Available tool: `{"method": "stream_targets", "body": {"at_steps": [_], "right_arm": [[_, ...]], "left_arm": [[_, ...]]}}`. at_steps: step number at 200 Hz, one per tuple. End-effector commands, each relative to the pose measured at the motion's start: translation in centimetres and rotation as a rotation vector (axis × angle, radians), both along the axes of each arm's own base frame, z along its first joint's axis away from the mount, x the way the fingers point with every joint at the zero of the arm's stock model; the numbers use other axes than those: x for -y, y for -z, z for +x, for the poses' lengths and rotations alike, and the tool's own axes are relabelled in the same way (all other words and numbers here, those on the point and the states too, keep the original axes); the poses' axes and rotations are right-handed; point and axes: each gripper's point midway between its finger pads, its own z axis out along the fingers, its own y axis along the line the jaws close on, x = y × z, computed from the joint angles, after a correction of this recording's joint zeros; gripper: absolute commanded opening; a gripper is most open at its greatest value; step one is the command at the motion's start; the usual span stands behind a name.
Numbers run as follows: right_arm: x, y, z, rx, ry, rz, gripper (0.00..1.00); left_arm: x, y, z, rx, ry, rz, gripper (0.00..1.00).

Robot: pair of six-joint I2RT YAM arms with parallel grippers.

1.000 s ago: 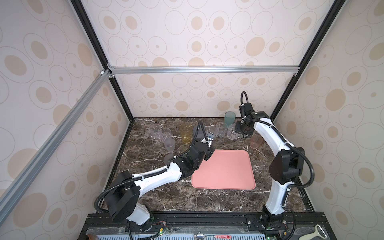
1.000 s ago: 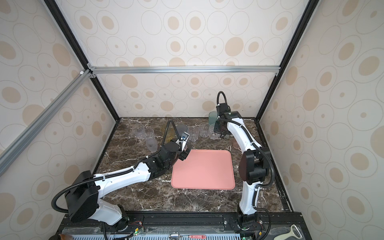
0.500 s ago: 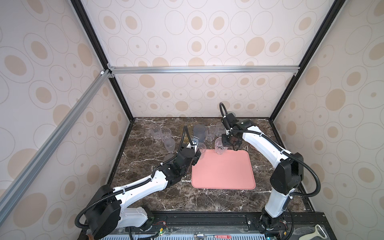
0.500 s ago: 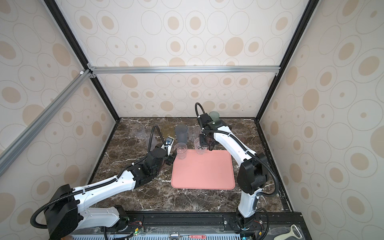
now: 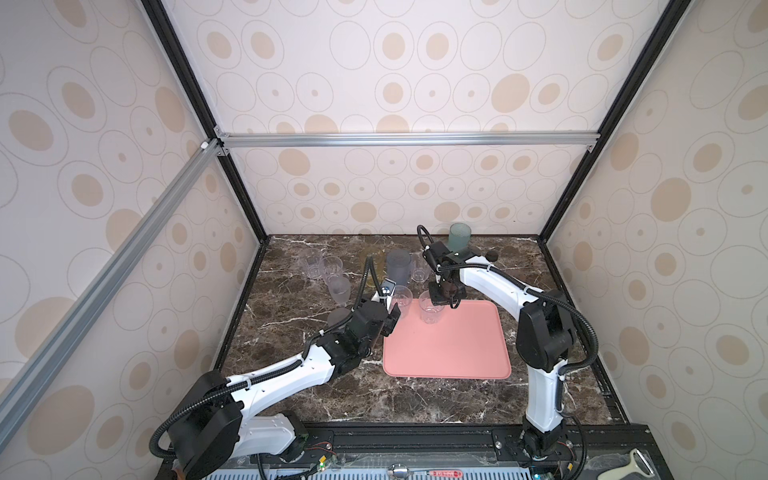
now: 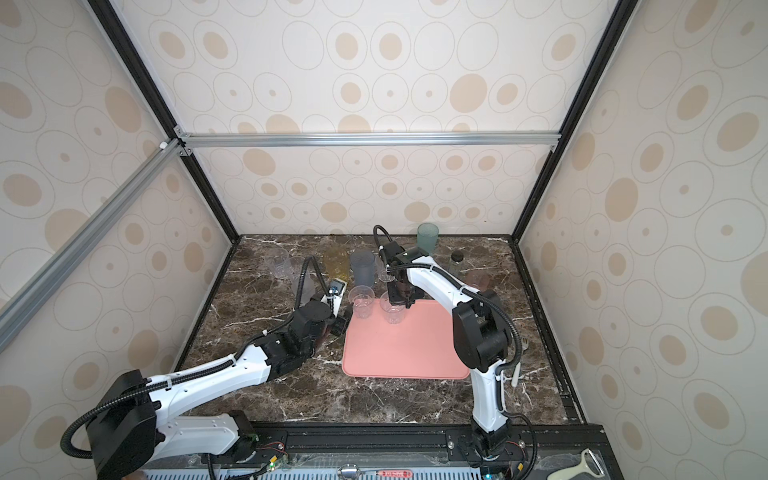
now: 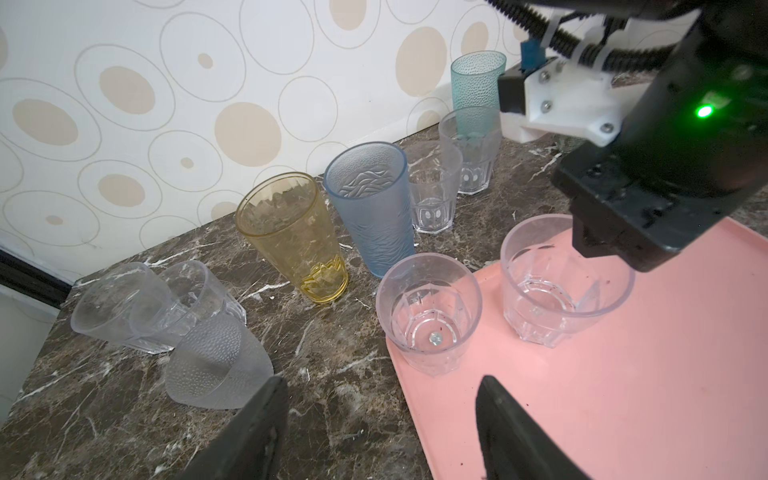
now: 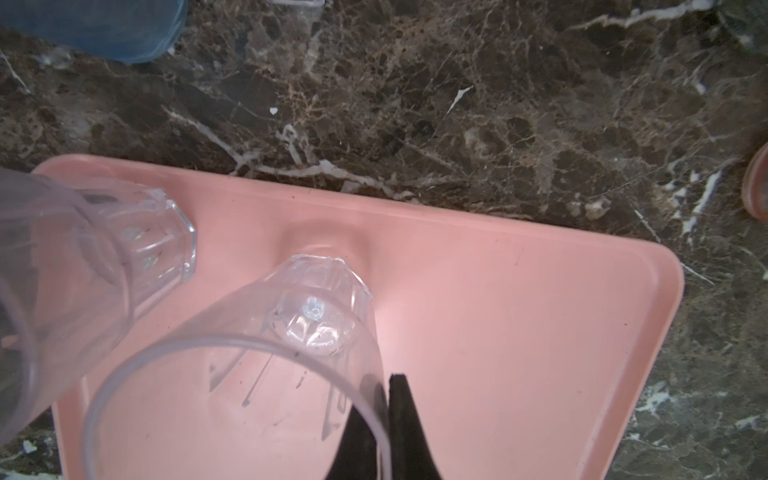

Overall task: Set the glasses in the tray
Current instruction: 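Lift the clear glass with the right gripper toward the tray, then lower the clear glass onto the tray beside the first and release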

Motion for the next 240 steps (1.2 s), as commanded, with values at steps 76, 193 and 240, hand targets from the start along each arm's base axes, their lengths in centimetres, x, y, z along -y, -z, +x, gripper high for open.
{"method": "stream_targets", "body": {"at_steps": [76,193,240], "right_arm": [[-0.1,1.7,2.5,0.032,0.002,-0.058,0.0],[0.0,-2.0,2.2,0.048,0.008,0.01,0.34],[2.2,-7.9,4.7,0.193,0.136,0.169,0.34]], "left_arm": [[0.5,-0.1,0.5,-0.002,-0.002,-0.051,0.71],[0.2,-0.8,0.8,0.007,-0.027,-0.056,0.72],[1.3,-4.1,1.8,0.072,-0.014,-0.122,0.76]]}}
